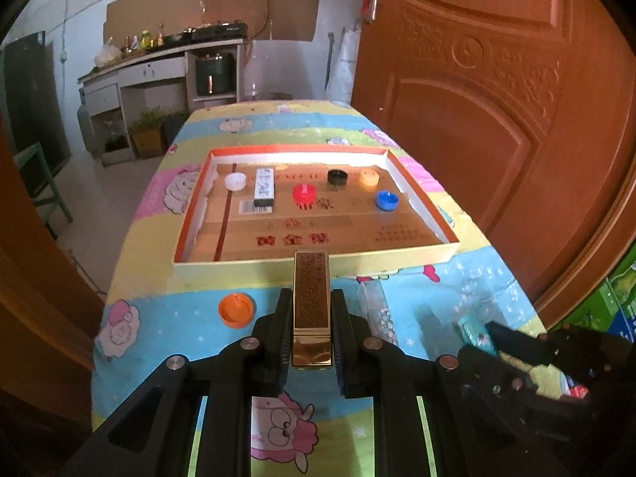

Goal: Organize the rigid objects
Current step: 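Carry the gold box and teal box over the cardboard lid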

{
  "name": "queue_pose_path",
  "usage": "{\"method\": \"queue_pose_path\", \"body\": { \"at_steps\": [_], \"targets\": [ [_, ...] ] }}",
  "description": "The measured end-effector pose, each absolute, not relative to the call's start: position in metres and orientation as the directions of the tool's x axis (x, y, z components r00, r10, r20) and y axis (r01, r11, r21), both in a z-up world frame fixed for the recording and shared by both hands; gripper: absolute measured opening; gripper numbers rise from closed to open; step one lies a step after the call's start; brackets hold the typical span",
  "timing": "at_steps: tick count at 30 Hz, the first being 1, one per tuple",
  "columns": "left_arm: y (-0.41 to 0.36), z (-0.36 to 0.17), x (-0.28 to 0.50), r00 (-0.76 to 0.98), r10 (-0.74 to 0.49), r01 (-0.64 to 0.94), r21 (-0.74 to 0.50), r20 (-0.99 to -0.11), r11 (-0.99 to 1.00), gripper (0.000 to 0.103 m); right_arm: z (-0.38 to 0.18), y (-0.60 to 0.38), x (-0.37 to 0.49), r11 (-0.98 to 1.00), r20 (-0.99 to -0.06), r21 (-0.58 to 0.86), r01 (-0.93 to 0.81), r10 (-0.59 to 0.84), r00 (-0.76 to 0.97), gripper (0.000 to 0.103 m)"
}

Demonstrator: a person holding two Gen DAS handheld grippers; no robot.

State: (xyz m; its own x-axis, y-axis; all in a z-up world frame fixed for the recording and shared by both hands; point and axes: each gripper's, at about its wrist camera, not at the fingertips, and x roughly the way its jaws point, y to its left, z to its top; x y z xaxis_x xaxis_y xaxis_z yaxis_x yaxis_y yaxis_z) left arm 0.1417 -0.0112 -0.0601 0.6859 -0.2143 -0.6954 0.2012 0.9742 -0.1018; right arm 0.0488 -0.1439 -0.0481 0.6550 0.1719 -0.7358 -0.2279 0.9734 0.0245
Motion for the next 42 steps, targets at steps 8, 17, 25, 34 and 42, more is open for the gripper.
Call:
{"method": "queue_pose_path", "body": {
  "at_steps": [8,17,25,34,42],
  "targets": [
    [-0.007,-0.041,0.146,0.718,-0.193,0.19,-0.079,-0.668,0.979,0.018,-0.02,-0.145,0.065,0.974,-0.694,0.003,-0.228,0.166,0.701,0.022],
    [-0.004,-0.029,0.159,0.739,-0.182,0.186,-0.063,-0.649,0.981,0.018,-0.005,-0.151,0.084,0.978,-0.67,0.014,-0.208,0.163,0.724,0.022],
    [0.002,-0.025,0.178,0.747,-0.172,0.177,-0.057,-0.642,0.983,0.018,0.002,-0.15,0.105,0.979,-0.665,0.011,-0.201,0.157,0.73,0.023],
    [0.008,-0.025,0.204,0.75,-0.156,0.168,-0.043,-0.643,0.985,0.018,0.0,-0.147,0.129,0.978,-0.673,0.025,-0.208,0.171,0.72,0.023],
    [0.015,-0.029,0.229,0.741,-0.151,0.15,-0.058,-0.655,0.987,0.018,-0.006,-0.145,0.156,0.976,-0.683,0.04,-0.216,0.184,0.707,0.023]
  ]
}}
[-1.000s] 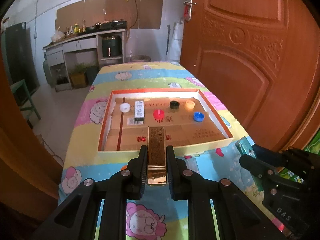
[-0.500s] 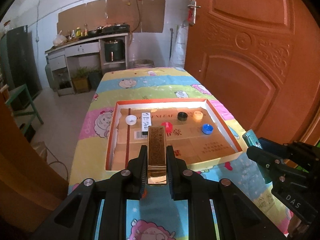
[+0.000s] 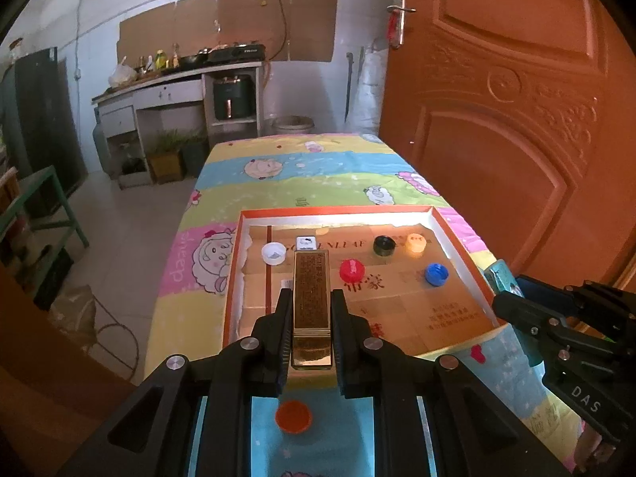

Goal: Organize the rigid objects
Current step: 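Carry the gold box and teal box over the cardboard lid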

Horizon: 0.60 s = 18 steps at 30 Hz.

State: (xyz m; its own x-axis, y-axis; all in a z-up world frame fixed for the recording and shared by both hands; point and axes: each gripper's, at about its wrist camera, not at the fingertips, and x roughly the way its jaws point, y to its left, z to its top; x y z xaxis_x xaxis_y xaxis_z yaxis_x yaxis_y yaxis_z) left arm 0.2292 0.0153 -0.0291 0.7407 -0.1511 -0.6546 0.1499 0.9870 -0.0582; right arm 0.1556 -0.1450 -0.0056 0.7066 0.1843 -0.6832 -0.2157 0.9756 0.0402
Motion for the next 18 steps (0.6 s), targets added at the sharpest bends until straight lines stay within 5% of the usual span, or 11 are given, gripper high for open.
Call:
{"method": "queue_pose_path", "body": {
  "at_steps": [18],
  "targets": [
    [0.033,-0.055,0.296,0.683,-0.14,0.088,-0.109,-0.717,0.99,0.018,-0.021,-0.143,0.235,0.974,-0.714,0.074,-0.216,0.203,0.67,0.023]
  ]
}}
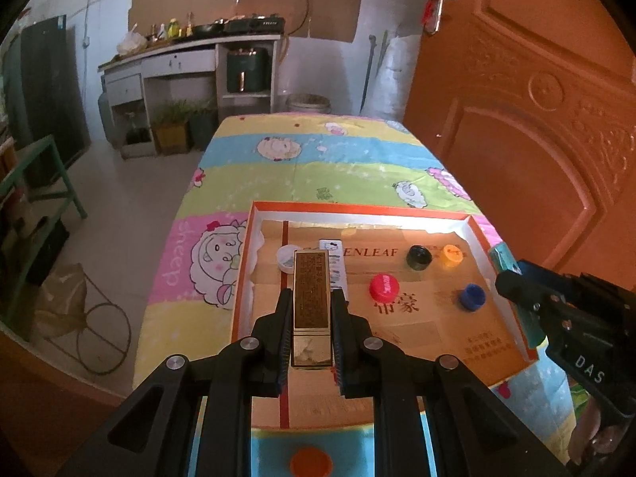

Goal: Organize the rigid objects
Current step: 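Carry the gold box and teal box over the cardboard lid, then lower and release the gold box with the left tool while the right tool releases the teal box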

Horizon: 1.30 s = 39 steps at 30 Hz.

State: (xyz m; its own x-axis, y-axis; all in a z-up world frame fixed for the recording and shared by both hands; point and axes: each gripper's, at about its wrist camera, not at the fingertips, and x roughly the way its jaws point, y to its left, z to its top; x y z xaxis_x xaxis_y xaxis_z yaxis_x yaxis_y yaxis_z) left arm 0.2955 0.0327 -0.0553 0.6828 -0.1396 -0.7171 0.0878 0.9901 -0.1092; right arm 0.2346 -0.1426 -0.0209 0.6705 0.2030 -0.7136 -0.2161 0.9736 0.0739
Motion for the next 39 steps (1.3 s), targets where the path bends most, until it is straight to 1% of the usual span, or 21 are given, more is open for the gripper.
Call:
{"method": "queue_pose_path", "body": {
  "at_steps": [4,15,39],
  "targets": [
    [0.034,-0.066,0.31,0.658,-0.145,0.08,-0.122,-0.739,0.989,0.018,-0.03,-0.139,0.254,0.974,-0.73,0.082,-0.212,0.203,0.653,0.023],
    [0.029,-0.099,0.335,0.589,-0.125,0.082,-0.094,-0.799,0.992,0.018,-0.066,-0.14,0.285,0.978,-0.783,0.066,-0.199,0.174,0.597,0.023],
    [0.025,-0.129,0.347,0.533,-0.116,0.098,-0.075,-0.838,0.992,0.018,-0.1,-0.129,0.298,0.977,-0.833,0.035,-0.209,0.144,0.534,0.023]
  ]
}}
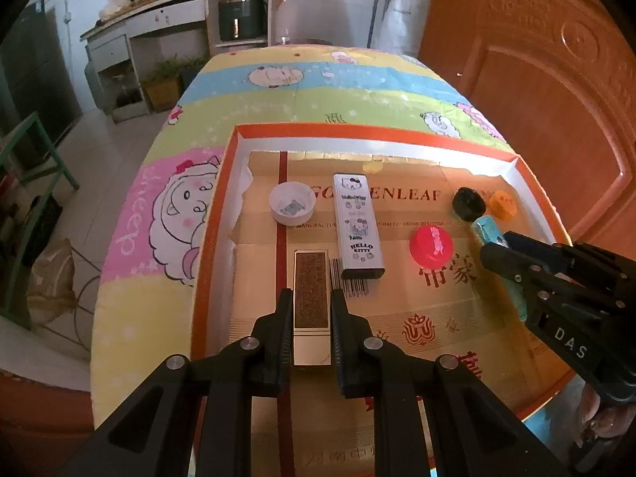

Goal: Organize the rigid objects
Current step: 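Lower and release the gold box with the left tool while the right tool releases the teal box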

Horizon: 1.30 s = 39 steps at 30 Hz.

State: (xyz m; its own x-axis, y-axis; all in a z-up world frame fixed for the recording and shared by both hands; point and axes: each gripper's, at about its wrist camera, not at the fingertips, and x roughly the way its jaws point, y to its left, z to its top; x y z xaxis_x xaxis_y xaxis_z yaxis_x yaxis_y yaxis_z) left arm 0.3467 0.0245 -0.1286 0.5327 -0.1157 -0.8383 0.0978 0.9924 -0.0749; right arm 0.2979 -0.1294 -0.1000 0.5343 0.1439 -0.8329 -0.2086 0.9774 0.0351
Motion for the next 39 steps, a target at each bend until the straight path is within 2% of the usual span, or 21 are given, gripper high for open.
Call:
{"method": "queue_pose_path", "body": {
  "at_steps": [8,14,17,19,22,25,39],
  "targets": [
    [0.024,-0.133,0.346,0.555,-0.123,0.1,-0.081,-0.822,0.992,0.019,-0.108,-0.128,0.299,0.979,-0.835,0.015,-0.205,0.125,0.536,0.023],
    [0.024,-0.133,0.345,0.568,-0.133,0.103,-0.09,-0.812,0.991,0.026,-0.108,-0.128,0.297,0.98,-0.826,0.009,-0.2,0.12,0.551,0.023],
    [0.025,-0.132,0.342,0.582,-0.136,0.099,-0.096,-0.802,0.99,0.028,-0.108,-0.129,0.296,0.981,-0.823,0.009,-0.196,0.118,0.556,0.034],
    [0.026,-0.13,0.339,0.59,-0.141,0.098,-0.103,-0.795,0.99,0.032,-0.106,-0.129,0.295,0.981,-0.819,0.013,-0.196,0.123,0.561,0.046],
    [0.027,-0.126,0.337,0.605,-0.139,0.094,-0.103,-0.784,0.99,0.04,-0.101,-0.129,0.292,0.981,-0.809,0.009,-0.194,0.121,0.576,0.046],
    [0.027,-0.12,0.333,0.621,-0.134,0.092,-0.099,-0.772,0.991,0.043,-0.096,-0.129,0.29,0.981,-0.802,0.008,-0.194,0.122,0.584,0.046],
    [0.025,-0.099,0.311,0.654,-0.13,0.094,-0.09,-0.745,0.992,0.044,-0.075,-0.132,0.269,0.981,-0.779,0.018,-0.194,0.136,0.613,0.046]
  ]
}}
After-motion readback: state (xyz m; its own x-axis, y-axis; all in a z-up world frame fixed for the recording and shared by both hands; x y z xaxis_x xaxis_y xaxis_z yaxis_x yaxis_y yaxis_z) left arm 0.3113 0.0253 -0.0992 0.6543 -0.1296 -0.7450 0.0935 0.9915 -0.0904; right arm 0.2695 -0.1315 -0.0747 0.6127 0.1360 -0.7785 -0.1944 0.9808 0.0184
